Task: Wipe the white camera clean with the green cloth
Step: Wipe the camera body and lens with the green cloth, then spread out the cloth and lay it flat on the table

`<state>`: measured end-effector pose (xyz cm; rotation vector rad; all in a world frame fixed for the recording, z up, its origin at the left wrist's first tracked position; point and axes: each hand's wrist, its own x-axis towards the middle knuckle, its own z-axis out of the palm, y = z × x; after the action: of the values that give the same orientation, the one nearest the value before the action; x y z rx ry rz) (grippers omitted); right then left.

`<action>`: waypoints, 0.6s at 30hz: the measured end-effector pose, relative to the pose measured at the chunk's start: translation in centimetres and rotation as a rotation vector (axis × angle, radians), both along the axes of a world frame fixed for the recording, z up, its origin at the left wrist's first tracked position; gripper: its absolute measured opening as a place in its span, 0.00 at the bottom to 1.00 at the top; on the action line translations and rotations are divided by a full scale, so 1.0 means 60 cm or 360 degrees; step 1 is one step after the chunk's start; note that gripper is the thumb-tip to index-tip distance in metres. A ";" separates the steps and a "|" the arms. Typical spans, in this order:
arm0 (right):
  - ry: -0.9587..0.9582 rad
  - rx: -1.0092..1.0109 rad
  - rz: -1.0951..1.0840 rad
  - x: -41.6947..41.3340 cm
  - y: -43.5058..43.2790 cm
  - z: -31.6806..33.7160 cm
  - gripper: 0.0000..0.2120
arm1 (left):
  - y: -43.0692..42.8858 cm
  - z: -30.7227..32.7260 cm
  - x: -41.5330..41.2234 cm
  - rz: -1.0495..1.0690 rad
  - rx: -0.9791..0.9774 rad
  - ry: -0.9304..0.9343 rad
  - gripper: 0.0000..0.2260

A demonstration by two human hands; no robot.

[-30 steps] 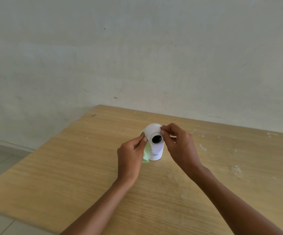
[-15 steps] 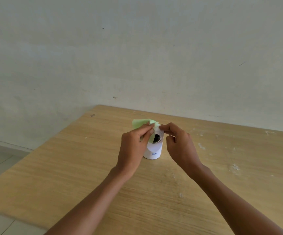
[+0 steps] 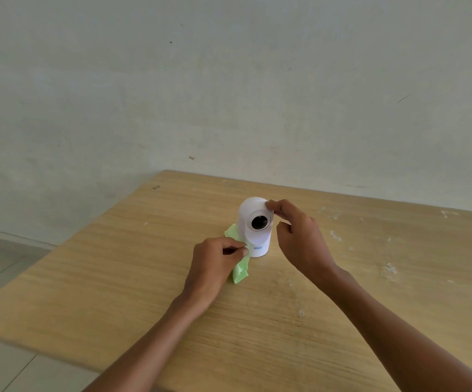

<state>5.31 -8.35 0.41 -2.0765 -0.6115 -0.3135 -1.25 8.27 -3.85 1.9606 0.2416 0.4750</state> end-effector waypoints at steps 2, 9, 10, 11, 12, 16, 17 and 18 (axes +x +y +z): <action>0.0014 -0.0030 0.0031 0.001 -0.005 0.003 0.27 | -0.003 0.004 -0.008 -0.0075 -0.0001 0.0026 0.05; -0.0170 -0.0008 -0.0039 -0.026 -0.021 -0.011 0.27 | -0.015 0.015 -0.026 -0.0278 -0.0090 -0.0031 0.06; -0.0219 -0.0026 -0.0031 -0.031 -0.025 -0.021 0.25 | -0.017 0.017 -0.026 -0.0317 -0.0130 -0.0033 0.06; -0.0234 -0.0049 -0.0004 -0.033 -0.029 -0.031 0.24 | -0.019 0.020 -0.026 -0.0354 -0.0171 -0.0035 0.06; -0.0218 -0.0082 0.0042 -0.035 -0.033 -0.040 0.23 | -0.021 0.024 -0.026 -0.0391 -0.0209 -0.0040 0.06; 0.0049 -0.0259 0.0338 -0.045 -0.046 -0.057 0.24 | -0.030 0.044 -0.027 -0.0522 -0.0280 -0.0095 0.06; 0.0130 -0.0271 0.0381 -0.047 -0.050 -0.058 0.23 | -0.031 0.048 -0.026 -0.0545 -0.0292 -0.0100 0.06; 0.0185 -0.0255 0.0402 -0.048 -0.054 -0.059 0.19 | -0.031 0.051 -0.025 -0.0561 -0.0294 -0.0100 0.07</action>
<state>2.40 -11.61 -3.12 -2.1221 -0.8409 0.0017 -2.78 6.38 -0.78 1.7566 -0.0978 0.2720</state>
